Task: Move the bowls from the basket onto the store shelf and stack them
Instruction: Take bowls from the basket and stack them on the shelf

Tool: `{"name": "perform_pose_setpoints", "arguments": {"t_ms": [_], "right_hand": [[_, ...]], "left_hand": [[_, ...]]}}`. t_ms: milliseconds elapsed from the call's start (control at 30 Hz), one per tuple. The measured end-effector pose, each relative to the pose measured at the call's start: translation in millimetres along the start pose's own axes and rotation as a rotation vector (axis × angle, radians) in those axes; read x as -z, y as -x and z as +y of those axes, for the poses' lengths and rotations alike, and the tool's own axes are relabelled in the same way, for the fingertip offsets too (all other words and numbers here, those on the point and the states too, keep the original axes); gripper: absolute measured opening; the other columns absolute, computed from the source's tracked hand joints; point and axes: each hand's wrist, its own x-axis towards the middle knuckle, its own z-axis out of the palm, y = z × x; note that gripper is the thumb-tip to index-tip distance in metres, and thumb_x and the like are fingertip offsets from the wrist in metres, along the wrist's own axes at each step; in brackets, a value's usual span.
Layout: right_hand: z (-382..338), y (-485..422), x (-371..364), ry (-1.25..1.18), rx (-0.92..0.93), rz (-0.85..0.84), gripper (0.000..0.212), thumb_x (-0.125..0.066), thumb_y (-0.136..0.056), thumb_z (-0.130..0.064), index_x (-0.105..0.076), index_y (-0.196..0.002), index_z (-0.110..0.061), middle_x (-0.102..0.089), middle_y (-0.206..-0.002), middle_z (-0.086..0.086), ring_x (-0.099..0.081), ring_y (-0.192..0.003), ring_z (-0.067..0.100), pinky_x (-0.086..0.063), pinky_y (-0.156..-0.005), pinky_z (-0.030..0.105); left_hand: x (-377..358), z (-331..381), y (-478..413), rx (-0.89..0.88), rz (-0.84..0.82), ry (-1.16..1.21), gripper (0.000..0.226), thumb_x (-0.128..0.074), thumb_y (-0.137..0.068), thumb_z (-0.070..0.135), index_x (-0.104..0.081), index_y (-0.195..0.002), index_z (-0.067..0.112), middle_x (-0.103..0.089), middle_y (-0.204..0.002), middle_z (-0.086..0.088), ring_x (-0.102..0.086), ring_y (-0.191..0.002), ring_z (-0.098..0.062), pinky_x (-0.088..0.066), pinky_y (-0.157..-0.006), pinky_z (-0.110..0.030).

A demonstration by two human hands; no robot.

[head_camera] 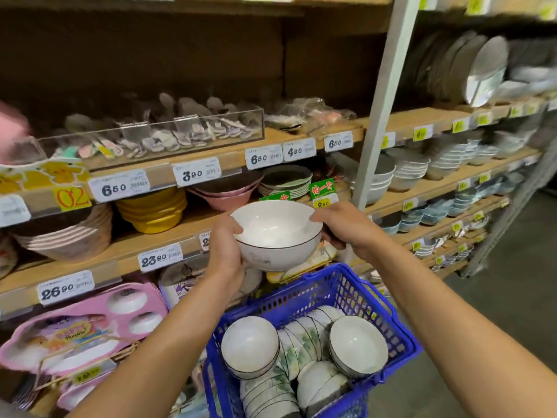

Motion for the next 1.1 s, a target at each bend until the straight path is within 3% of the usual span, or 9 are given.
{"name": "perform_pose_setpoints", "arguments": {"t_ms": [133,233,333,467,600,700,833,1000,1100], "right_hand": [[3.7,14.3,26.9,-0.121,0.023,0.165,0.019,-0.055,-0.088,-0.02,-0.056,-0.072,-0.011,-0.043,-0.053,0.0,-0.037,-0.046,0.013,-0.025,-0.045,0.022],[8.4,22.2,53.6,-0.297,0.019,0.213,0.016,-0.057,-0.089,-0.021,-0.069,-0.085,-0.011,-0.067,-0.076,0.0,-0.06,-0.07,0.013,-0.046,-0.062,0.026],[14.1,27.6,87.4,-0.572,-0.034,0.188,0.014,-0.057,-0.089,-0.019,-0.069,-0.094,-0.014,-0.073,-0.08,-0.003,-0.064,-0.077,0.013,-0.05,-0.065,0.025],[22.7,34.0,136.8,-0.891,-0.046,0.103,0.016,-0.056,-0.089,-0.017,-0.065,-0.103,-0.013,-0.077,-0.09,0.002,-0.067,-0.093,0.02,-0.055,-0.072,0.031],[31.8,38.1,190.7,-0.904,-0.046,0.199,0.018,-0.052,-0.088,-0.013,-0.063,-0.102,-0.013,-0.072,-0.101,0.01,-0.063,-0.101,0.029,-0.052,-0.08,0.039],[35.7,41.2,233.0,-0.889,-0.05,0.256,0.018,-0.05,-0.087,-0.012,-0.062,-0.101,-0.014,-0.068,-0.107,0.012,-0.062,-0.103,0.031,-0.052,-0.084,0.041],[41.2,39.4,288.8,-0.883,-0.045,0.316,0.02,-0.047,-0.088,-0.01,-0.059,-0.103,-0.013,-0.065,-0.11,0.013,-0.06,-0.102,0.031,-0.052,-0.081,0.04],[50.2,17.0,345.9,-0.882,-0.032,0.376,0.019,-0.046,-0.087,-0.009,-0.059,-0.1,-0.013,-0.065,-0.112,0.014,-0.06,-0.105,0.033,-0.052,-0.08,0.04],[58.9,-5.7,374.6,-0.872,-0.043,0.401,0.021,-0.045,-0.087,-0.008,-0.059,-0.102,-0.013,-0.066,-0.109,0.014,-0.061,-0.099,0.032,-0.051,-0.077,0.04]], "left_hand": [[-43.2,3.8,19.9,-0.036,-0.007,0.049,0.035,-0.038,-0.078,0.01,-0.065,-0.1,0.016,-0.071,-0.092,-0.004,-0.065,-0.08,-0.024,-0.051,-0.065,-0.03],[-78.1,3.7,28.6,-0.069,0.005,0.061,0.035,-0.039,-0.076,0.01,-0.065,-0.099,0.016,-0.067,-0.108,-0.011,-0.06,-0.098,-0.035,-0.049,-0.082,-0.042],[-119.8,-3.3,36.9,-0.128,-0.006,0.058,0.042,-0.04,-0.075,0.01,-0.064,-0.108,0.016,-0.065,-0.12,-0.015,-0.058,-0.111,-0.039,-0.048,-0.094,-0.053],[-180.0,-19.4,50.4,-0.139,-0.035,0.094,0.05,-0.039,-0.074,0.011,-0.061,-0.118,0.013,-0.065,-0.111,-0.012,-0.06,-0.1,-0.035,-0.053,-0.069,-0.038],[-238.9,-36.4,63.7,-0.135,-0.071,0.074,0.05,-0.043,-0.067,0.019,-0.063,-0.112,0.022,-0.064,-0.112,-0.011,-0.059,-0.103,-0.036,-0.052,-0.079,-0.047],[-283.7,-48.3,65.1,-0.126,-0.092,0.064,0.05,-0.041,-0.074,0.017,-0.061,-0.12,0.02,-0.063,-0.118,-0.013,-0.058,-0.107,-0.036,-0.052,-0.074,-0.041],[-339.5,-58.8,60.9,-0.087,-0.12,0.052,0.045,-0.042,-0.073,0.017,-0.063,-0.113,0.014,-0.063,-0.12,-0.013,-0.058,-0.109,-0.037,-0.052,-0.08,-0.044],[-399.3,-69.6,45.8,-0.076,-0.198,-0.029,0.021,-0.042,-0.077,0.017,-0.058,-0.091,0.02,-0.062,-0.107,-0.004,-0.058,-0.092,-0.023,-0.046,-0.058,-0.028],[-427.7,-78.8,21.4,-0.075,-0.255,-0.072,0.025,-0.041,-0.079,0.014,-0.058,-0.097,0.02,-0.061,-0.108,-0.005,-0.057,-0.093,-0.023,-0.044,-0.058,-0.028]]}}
